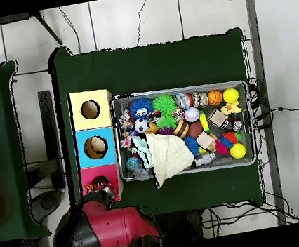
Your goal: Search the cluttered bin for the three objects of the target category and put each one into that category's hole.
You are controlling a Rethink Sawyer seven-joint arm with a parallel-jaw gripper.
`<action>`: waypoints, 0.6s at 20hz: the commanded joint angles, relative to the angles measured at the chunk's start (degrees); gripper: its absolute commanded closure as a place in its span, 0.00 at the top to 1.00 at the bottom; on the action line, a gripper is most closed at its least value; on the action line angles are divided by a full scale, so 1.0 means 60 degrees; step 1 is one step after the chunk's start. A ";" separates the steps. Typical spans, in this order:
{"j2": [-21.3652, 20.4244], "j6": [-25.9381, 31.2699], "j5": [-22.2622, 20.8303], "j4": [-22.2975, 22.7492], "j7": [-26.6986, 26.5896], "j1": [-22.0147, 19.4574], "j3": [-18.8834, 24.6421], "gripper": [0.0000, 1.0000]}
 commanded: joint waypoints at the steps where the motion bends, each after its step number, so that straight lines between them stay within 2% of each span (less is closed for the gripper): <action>1: 0.0094 0.1179 0.0411 -0.0618 0.2142 0.0018 -0.0067 0.00; 12: 0.0207 0.0876 0.0302 -0.0519 0.2065 -0.0129 -0.0006 0.00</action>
